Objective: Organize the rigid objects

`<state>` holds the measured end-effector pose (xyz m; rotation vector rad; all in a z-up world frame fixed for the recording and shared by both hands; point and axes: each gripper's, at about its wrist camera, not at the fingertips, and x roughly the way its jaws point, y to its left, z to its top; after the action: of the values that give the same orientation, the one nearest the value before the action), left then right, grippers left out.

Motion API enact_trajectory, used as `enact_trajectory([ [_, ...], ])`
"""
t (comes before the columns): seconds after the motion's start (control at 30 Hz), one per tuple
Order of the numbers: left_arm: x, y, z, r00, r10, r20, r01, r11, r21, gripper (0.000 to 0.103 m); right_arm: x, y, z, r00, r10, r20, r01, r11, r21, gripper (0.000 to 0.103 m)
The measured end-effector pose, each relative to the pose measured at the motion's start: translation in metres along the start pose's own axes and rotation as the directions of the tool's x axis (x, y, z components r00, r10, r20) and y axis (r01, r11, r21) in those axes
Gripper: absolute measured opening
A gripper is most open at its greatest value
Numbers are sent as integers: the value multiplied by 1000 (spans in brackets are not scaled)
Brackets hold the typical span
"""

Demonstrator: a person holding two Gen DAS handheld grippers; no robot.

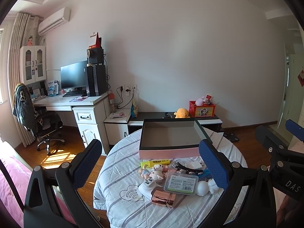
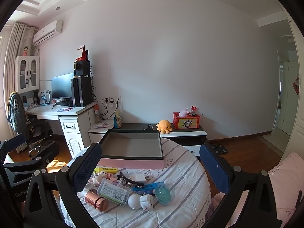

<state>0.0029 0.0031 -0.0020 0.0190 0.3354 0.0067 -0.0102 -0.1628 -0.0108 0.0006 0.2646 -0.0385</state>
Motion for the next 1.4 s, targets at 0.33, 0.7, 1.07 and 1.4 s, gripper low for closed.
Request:
enact_trajectory([
  [0.33,-4,1,-3,1000,-1,26,1,1000,3,103,0,0,0,1000,3,3,-3,1000,-1,103],
  [0.7,-3,0,-4,999,-6,32,6,1000,3,103,2,0,-1,1000,0,-5,0,1000,1,103],
  [1.07,13,3,-12,1000,-8,7,8,1000,6,103,14,-3,-7,1000,-2,-30,2,1000,11,103],
  [1.4,56,16,-35,995,-5,-101,4,1000,-11,103,50,-16,-30,993,-15,-116,19,999,32,103],
])
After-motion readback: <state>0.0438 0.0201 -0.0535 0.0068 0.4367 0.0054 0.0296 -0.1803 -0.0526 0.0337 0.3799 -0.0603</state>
